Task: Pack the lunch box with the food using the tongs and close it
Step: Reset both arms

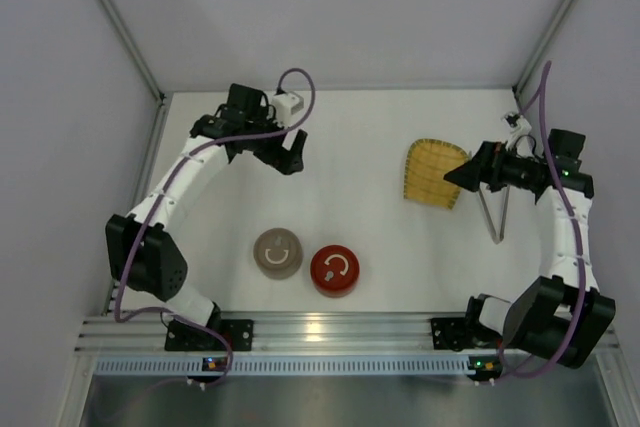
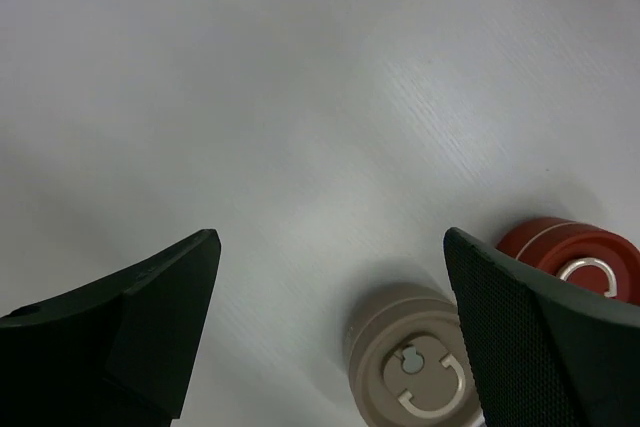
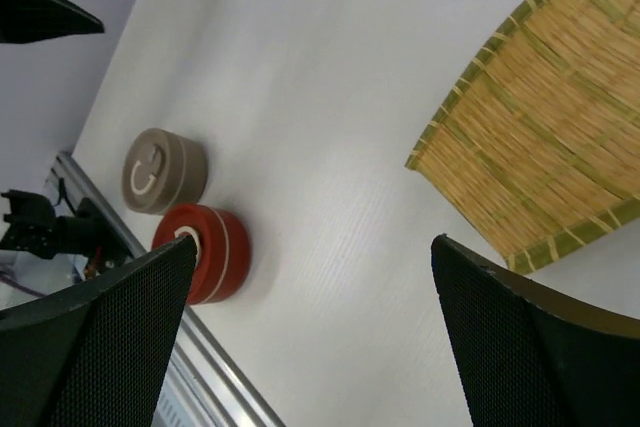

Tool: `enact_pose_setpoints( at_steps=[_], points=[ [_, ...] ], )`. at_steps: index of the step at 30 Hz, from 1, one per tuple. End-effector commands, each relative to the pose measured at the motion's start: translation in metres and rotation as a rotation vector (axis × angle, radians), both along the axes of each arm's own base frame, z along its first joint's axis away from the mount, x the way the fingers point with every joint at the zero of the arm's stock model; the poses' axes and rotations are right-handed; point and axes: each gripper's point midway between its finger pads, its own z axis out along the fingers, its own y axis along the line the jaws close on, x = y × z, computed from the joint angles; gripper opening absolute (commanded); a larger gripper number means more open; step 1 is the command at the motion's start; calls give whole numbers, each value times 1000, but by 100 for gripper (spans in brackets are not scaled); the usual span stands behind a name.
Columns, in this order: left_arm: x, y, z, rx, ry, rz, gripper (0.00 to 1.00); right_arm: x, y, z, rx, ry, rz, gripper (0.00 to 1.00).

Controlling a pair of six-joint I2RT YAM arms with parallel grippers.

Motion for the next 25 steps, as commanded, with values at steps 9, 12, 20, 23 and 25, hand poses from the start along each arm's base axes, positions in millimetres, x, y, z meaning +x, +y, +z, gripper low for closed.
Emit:
enact_pose_setpoints(
  at_steps=[9,12,20,23,25],
  points=[
    [-19,141,-21,-105,134,438,98,-7,-37,-36,-468,-42,-90,99],
    [-30,162,-30,-36,74,495,98,-9,-35,-56,-567,-20,-92,99],
    [-44,172,-30,0,-3,536,98,-5,-23,-78,-613,10,-97,99],
    [-52,167,-29,-15,-12,504,98,-3,-24,-74,-617,-3,-113,99],
    [-53,168,-26,-15,-36,505,98,-2,-26,-73,-627,-10,-122,99]
  ],
)
